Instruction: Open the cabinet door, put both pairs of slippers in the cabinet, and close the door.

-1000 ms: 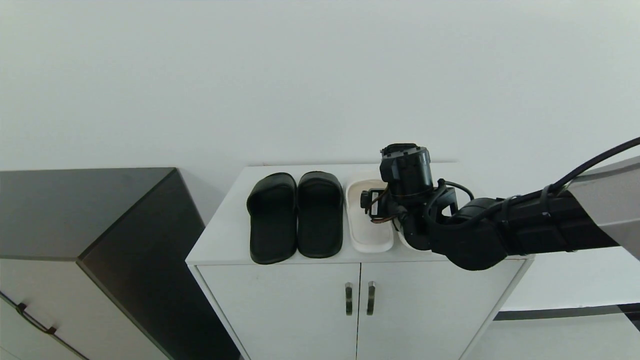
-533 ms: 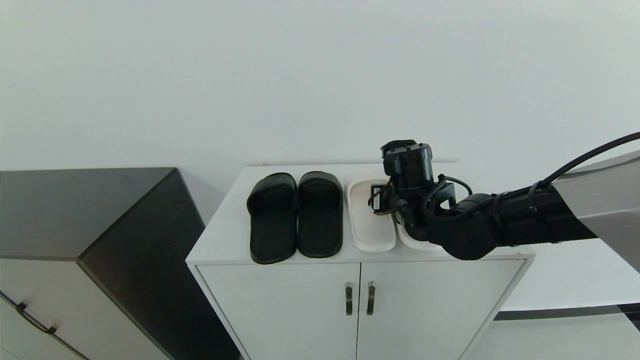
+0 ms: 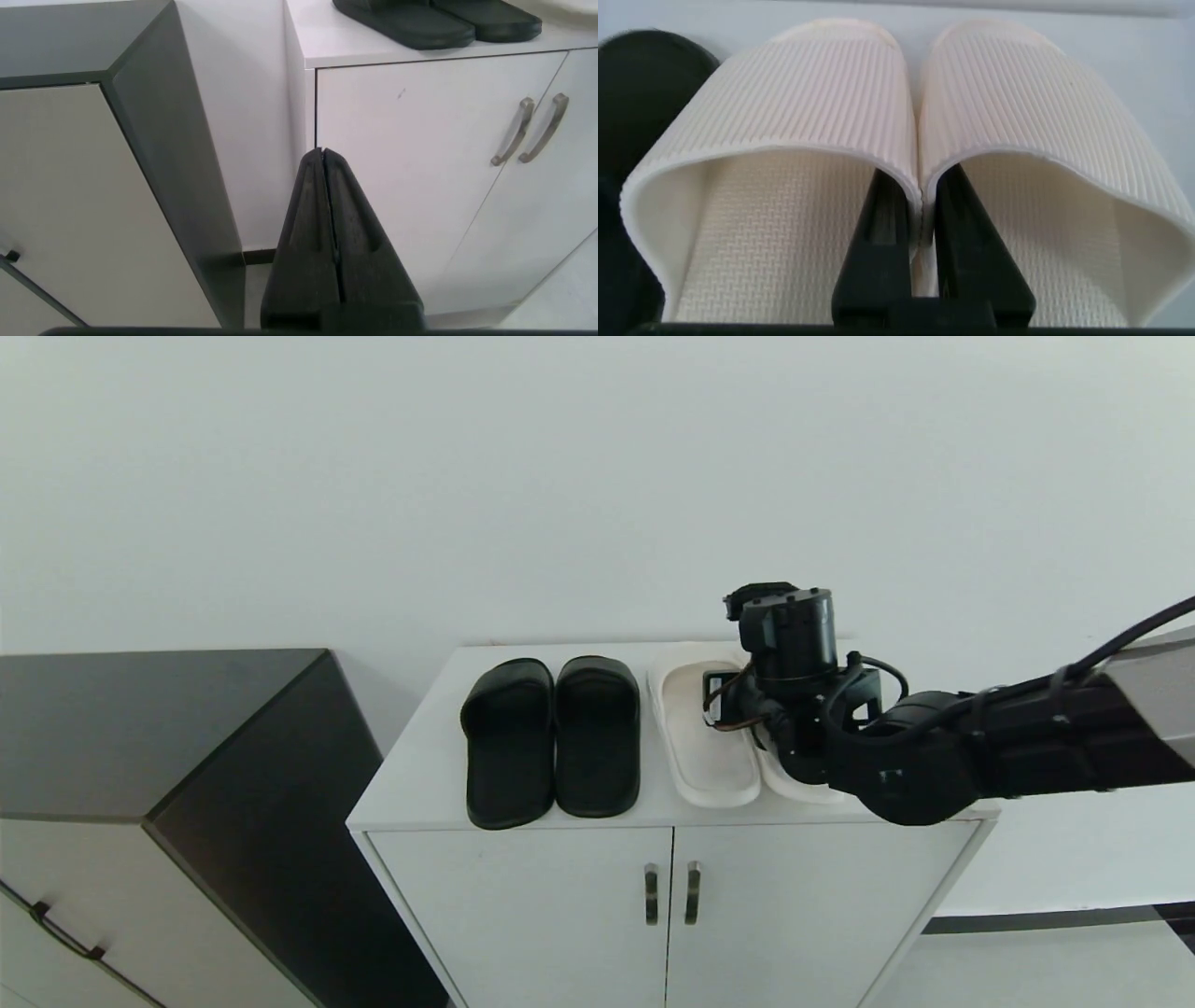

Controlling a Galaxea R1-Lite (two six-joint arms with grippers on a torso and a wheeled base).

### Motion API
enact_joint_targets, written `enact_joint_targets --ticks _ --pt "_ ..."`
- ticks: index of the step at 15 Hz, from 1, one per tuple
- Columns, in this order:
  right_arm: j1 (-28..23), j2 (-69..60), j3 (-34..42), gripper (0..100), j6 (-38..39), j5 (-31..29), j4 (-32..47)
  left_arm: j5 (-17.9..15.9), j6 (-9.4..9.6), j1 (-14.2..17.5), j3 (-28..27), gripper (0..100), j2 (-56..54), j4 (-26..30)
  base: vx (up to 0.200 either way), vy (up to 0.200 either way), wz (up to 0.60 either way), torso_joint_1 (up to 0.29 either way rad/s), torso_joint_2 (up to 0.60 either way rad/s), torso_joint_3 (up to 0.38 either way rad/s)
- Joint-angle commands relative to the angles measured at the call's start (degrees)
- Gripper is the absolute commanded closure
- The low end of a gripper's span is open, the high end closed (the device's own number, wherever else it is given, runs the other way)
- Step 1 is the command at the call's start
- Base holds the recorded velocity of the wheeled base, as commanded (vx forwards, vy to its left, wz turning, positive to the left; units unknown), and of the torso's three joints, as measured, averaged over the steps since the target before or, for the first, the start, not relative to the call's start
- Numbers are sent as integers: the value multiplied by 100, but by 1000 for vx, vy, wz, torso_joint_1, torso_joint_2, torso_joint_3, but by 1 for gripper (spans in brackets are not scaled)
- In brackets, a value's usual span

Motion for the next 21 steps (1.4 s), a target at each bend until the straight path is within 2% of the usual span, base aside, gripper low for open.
enact_joint_targets --ticks 1,4,6,8,10,14,21 --pt "339 -1164 836 100 -82 245 -10 3 4 -7 0 100 9 -1 0 0 0 0 0 0" --pt "673 -2263 1988 100 -100 878 34 3 -5 -7 0 100 0 -1 0 0 0 0 0 0" --pt "849 -3150 3016 100 -109 1511 43 -6 -5 -7 0 100 0 -1 0 0 0 0 0 0" --pt "875 -3713 3605 100 -109 2152 139 3 -5 -7 0 100 0 -1 0 0 0 0 0 0" --pt "875 -3862 3623 100 -153 2451 456 -6 -5 -7 0 100 0 -1 0 0 0 0 0 0" --pt "875 -3818 3737 100 -179 2469 464 -6 -5 -7 0 100 9 -1 0 0 0 0 0 0" --pt "867 -3809 3781 100 -188 2680 447 -6 -5 2 0 100 9 -1 -200 0 0 0 2 2"
